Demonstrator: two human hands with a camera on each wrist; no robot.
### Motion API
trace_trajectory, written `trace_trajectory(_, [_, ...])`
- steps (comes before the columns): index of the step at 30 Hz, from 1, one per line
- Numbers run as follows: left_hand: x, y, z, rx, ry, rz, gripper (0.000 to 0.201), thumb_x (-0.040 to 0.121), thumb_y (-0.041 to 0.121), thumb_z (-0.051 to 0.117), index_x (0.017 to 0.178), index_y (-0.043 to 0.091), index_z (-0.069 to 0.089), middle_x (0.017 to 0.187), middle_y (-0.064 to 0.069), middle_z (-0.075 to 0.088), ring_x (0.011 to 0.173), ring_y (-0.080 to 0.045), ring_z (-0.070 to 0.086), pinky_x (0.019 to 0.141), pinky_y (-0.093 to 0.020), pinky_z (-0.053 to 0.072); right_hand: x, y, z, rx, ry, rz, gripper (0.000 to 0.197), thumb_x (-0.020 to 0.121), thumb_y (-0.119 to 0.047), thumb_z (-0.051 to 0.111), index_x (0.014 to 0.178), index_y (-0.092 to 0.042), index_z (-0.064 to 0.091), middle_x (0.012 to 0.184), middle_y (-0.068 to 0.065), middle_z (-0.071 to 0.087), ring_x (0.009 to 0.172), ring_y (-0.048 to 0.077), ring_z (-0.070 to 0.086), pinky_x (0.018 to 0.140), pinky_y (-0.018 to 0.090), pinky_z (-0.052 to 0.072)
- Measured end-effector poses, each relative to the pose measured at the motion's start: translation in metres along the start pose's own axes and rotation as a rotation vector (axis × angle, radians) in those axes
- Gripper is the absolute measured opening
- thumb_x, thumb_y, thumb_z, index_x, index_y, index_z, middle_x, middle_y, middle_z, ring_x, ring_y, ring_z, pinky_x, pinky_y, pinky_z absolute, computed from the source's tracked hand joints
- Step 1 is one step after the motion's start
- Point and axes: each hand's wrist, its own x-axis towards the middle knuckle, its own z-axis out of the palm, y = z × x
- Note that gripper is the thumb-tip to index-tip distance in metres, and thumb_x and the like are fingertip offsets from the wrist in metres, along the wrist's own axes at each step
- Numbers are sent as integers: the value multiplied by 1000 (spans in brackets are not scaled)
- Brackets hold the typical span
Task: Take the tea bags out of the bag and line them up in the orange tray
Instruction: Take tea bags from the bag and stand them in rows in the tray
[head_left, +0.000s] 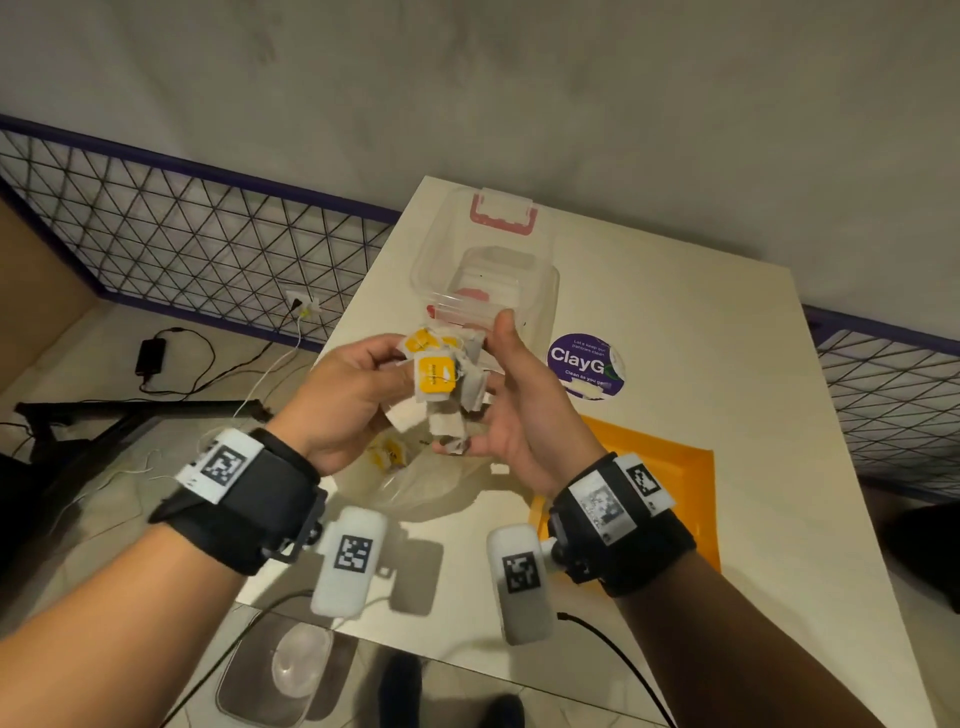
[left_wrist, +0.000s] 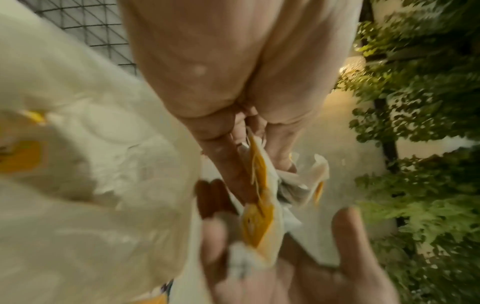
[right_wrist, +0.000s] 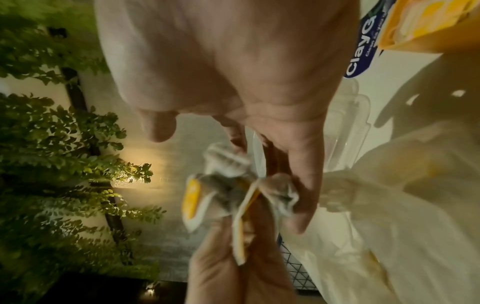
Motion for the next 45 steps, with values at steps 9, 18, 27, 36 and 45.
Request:
trace_trajectory(9, [1,-55,27,-36,45,-162,26,89,-11,52,108,1,66,98,-18,71,79,-23,69,61,-27,57,12,32,-7,-541,274,-30,41,83,-22,78,120,-19,61,111,11,69,99,29,70,72,46,63])
trace_trajectory(18, [2,-59,32,-577,64,-349,37,99,27,40,114,4,64,97,-13,74,77,-24,73,64,-34,60,18,40,-12,-986,346,-148,43,80,-40,72,120,-27,62,113,5,65,103,20,64,91,36,53])
trace_trajectory(27, [7,-69,19,-633,97,-493,54,88,58,50,119,17,67,115,-6,70,107,-25,66,76,-41,56,24,40,-1,-1395,48,-91,66,90,-41,65,149,-26,39,144,1,52,132,25,43,106,39,38])
trace_trajectory(36, [11,-76,16,-717,54,-466,34,88,37,51,105,10,65,95,-11,67,78,-27,67,64,-30,58,20,37,-7,-1423,109,-213,101,71,-53,80,153,-30,27,156,-3,25,141,22,22,114,44,32])
trace_trajectory(45, [12,-77,17,-749,-11,-386,27,88,19,38,80,9,62,74,-8,62,64,-25,64,54,-30,54,-1,42,-13,-1515,-106,-542,48,76,-17,76,121,-28,66,115,-4,47,103,17,50,82,37,54])
